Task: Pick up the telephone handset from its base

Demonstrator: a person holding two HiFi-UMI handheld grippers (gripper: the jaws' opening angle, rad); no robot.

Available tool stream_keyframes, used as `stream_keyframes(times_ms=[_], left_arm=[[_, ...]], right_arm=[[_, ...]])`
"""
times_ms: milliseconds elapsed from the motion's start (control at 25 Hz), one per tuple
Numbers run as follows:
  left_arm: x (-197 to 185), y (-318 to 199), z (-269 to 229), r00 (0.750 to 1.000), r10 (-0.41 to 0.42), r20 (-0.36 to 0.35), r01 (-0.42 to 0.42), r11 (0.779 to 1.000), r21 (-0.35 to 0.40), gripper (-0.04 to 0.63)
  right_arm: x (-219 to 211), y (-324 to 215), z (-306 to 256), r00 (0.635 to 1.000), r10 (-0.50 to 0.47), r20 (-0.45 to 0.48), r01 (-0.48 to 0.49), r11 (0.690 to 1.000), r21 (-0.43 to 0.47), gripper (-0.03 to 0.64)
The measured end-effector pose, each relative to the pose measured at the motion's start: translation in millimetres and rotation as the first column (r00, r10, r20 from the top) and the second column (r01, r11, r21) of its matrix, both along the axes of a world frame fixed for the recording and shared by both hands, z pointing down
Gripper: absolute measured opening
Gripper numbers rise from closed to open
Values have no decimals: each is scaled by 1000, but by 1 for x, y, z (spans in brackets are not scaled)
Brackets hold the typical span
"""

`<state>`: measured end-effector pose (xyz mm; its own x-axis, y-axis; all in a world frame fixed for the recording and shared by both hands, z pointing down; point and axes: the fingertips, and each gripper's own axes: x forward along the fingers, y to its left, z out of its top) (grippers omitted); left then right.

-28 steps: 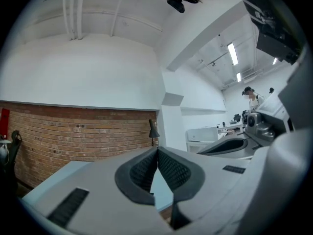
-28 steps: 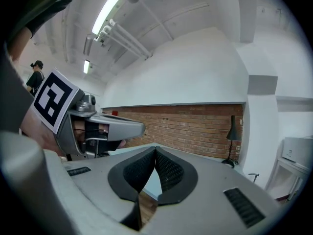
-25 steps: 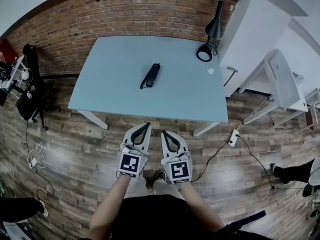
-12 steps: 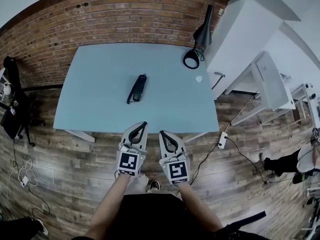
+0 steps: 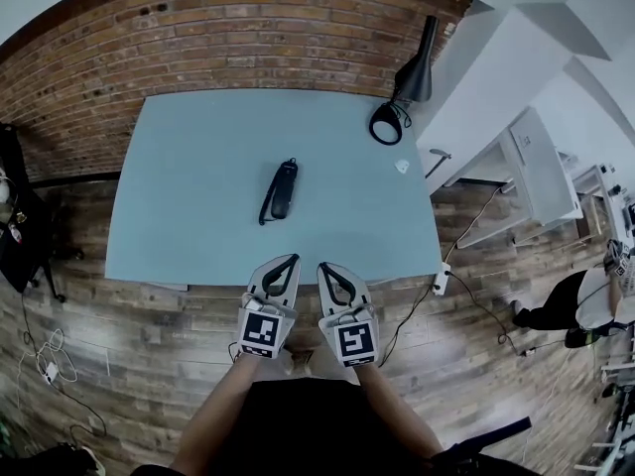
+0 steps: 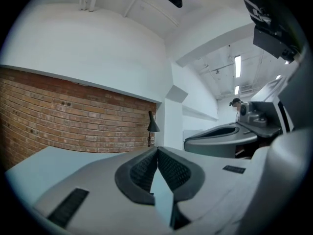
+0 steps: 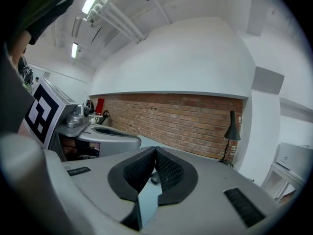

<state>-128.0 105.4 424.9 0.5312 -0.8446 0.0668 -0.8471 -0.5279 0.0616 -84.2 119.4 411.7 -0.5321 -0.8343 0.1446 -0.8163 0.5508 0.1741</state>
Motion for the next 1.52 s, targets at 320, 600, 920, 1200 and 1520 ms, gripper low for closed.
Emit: stream_keyframes(times_ms=[320,600,920,1200,1520], left_arm=[[-7,-66,21,997,-68,32,70,997,-44,29],[2,-132,32,978,-157,140,167,984,-59,29],[1,-182,47,943,-256,213,280,955,-92,38],[-2,-218,84,937,-261,232,296,946,-133,46],[-15,-246,133,936,-208,284,275,936,-219,95]], right_arm=[[3,-69,20,998,-58,38,60,997,-39,3],[14,-152,32,984,-174,34,174,985,-18,3],[18,-193,60,956,-288,53,292,952,-89,3],[16,-217,85,930,-366,-35,363,929,-68,3],[34,-255,89,951,-304,-55,299,951,-83,3]])
